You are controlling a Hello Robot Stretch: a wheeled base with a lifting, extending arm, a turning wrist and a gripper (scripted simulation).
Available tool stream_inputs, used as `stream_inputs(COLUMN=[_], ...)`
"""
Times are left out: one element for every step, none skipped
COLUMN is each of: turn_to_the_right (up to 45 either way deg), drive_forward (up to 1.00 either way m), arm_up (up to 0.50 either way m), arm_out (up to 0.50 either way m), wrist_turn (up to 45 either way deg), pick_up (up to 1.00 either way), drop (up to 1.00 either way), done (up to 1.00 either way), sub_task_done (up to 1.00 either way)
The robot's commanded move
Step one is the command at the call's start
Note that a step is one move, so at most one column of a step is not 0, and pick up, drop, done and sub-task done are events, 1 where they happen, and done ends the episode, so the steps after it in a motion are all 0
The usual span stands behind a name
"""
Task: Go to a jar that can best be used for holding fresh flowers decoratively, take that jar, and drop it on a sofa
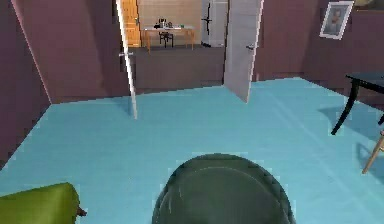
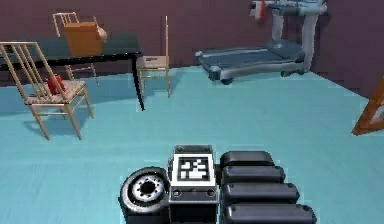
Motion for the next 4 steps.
stream_inputs(turn_to_the_right=[-42.0, -3.0, 45.0, 24.0], drive_forward=[0.0, 0.0, 0.0, 0.0], arm_up=[0.0, 0.0, 0.0, 0.0], arm_out=[0.0, 0.0, 0.0, 0.0], wrist_turn=[0.0, 0.0, 0.0, 0.0], pick_up=[0.0, 0.0, 0.0, 0.0], drop=[0.0, 0.0, 0.0, 0.0], done=[0.0, 0.0, 0.0, 0.0], sub_task_done=[0.0, 0.0, 0.0, 0.0])
